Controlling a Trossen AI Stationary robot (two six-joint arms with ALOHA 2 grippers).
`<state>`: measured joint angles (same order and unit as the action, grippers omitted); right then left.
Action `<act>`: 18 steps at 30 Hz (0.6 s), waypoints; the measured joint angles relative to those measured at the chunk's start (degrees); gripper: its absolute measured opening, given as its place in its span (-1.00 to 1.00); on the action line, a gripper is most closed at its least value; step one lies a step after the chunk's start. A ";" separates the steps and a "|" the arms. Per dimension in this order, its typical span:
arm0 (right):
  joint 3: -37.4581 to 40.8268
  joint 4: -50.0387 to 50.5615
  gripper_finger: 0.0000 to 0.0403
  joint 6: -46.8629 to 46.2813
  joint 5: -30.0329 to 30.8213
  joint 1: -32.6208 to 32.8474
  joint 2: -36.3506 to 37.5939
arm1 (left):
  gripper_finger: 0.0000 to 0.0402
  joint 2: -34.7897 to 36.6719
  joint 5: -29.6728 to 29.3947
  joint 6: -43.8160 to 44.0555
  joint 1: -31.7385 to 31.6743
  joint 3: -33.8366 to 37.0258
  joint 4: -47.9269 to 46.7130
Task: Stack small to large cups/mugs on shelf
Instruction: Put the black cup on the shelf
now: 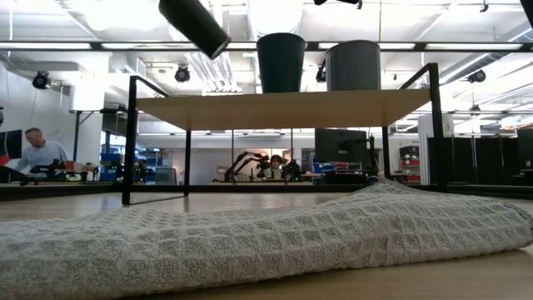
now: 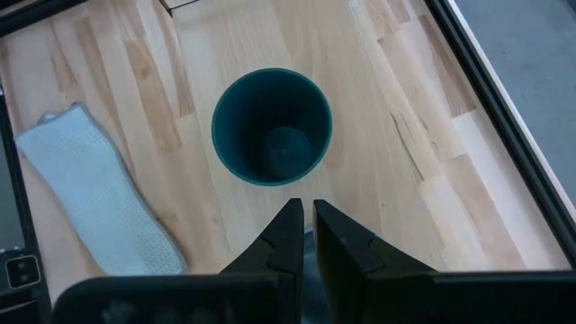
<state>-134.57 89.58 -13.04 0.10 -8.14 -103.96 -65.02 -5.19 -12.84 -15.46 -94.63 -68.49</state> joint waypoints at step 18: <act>0.00 -5.04 -0.89 -0.45 -0.64 1.11 -1.25 | -1.00 -15.18 6.16 -1.11 11.42 -11.09 -12.24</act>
<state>-134.56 84.54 -13.48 -0.54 -7.03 -105.21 -80.19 0.97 -13.96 -4.03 -105.72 -80.73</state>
